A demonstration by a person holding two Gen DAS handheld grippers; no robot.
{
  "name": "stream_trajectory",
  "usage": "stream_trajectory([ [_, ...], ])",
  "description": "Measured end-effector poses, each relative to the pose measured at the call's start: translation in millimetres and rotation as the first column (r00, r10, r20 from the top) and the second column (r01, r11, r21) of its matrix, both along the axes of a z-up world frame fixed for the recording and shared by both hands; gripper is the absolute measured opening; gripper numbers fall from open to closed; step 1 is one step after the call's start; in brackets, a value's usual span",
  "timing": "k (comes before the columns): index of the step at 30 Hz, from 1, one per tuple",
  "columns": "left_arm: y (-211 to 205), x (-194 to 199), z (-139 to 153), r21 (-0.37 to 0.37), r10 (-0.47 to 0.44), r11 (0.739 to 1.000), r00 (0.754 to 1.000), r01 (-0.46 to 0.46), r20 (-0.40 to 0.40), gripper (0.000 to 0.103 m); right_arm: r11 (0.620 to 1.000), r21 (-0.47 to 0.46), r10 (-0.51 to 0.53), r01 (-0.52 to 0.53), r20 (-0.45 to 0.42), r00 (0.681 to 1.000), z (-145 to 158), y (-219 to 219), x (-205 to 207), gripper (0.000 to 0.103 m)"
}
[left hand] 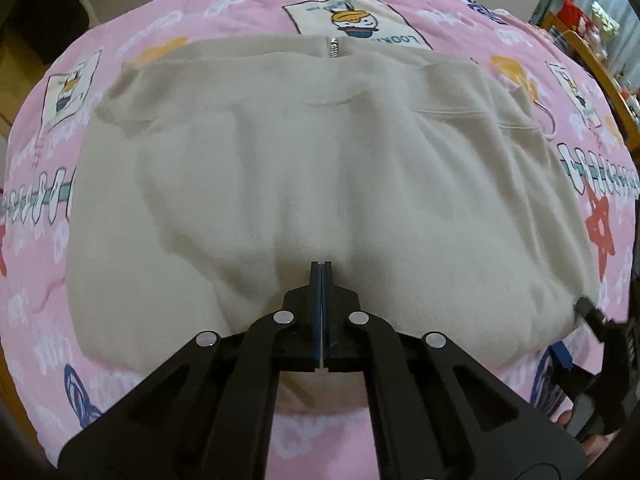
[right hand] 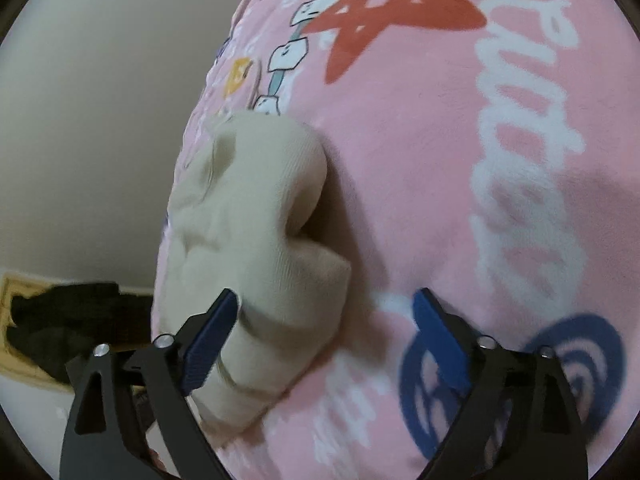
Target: Fold large clothes
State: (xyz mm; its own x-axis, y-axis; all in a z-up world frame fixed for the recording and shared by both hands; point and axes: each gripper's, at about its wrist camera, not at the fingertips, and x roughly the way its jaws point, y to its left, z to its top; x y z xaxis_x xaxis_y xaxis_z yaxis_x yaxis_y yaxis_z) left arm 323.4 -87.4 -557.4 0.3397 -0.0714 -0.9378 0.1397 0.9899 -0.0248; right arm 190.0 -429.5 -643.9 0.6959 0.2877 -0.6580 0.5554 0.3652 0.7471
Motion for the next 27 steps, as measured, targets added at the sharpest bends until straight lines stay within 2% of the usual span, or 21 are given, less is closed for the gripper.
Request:
stream_trajectory([
  [3, 3, 2, -2, -0.024, -0.001, 1.000, 1.000, 0.001, 0.002, 0.000, 1.000, -0.024, -0.004, 0.003, -0.010, 1.000, 2, 4, 7, 0.096],
  [7, 5, -5, 12, -0.082, -0.003, 0.997, 1.000, 0.004, 0.015, 0.000, 1.000, 0.002, 0.021, -0.021, 0.061, 0.998, 13, 11, 13, 0.096],
  [10, 2, -2, 11, -0.099, -0.007, 0.995, 1.000, 0.007, -0.001, 0.000, 0.999, -0.029, 0.041, -0.040, 0.022, 0.999, 7, 17, 25, 0.096],
  [14, 0, 7, 2, -0.089, -0.005, 0.996, 1.000, 0.004, -0.017, 0.000, 1.000, 0.011, -0.013, 0.013, 0.008, 1.000, -1, 11, 32, 0.096],
  [18, 3, 15, -10, -0.072, 0.004, 0.997, 0.999, -0.007, -0.052, 0.000, 0.996, -0.070, 0.047, -0.048, -0.023, 0.999, 2, 19, 40, 0.096],
  [20, 14, 26, -37, -0.121, 0.047, 0.991, 0.989, -0.064, -0.140, 0.000, 0.989, -0.120, 0.076, -0.080, -0.036, 0.996, 6, 26, 44, 0.097],
  [22, 21, 31, -47, -0.162, 0.075, 0.982, 0.985, -0.100, -0.156, 0.000, 0.979, -0.163, 0.118, -0.122, -0.034, 0.992, 12, 35, 48, 0.096],
  [23, 20, 33, -48, -0.159, 0.075, 0.982, 0.985, -0.100, -0.157, 0.000, 0.972, -0.181, 0.146, -0.151, -0.038, 0.989, 15, 40, 51, 0.094],
  [26, 10, 33, -48, -0.098, 0.035, 0.994, 0.990, -0.049, -0.136, 0.000, 0.943, -0.270, 0.180, -0.197, -0.088, 0.980, 24, 52, 59, 0.074],
  [27, 8, 33, -47, -0.086, 0.030, 0.995, 0.991, -0.042, -0.134, 0.000, 0.937, -0.288, 0.176, -0.199, -0.105, 0.979, 25, 53, 59, 0.057],
])
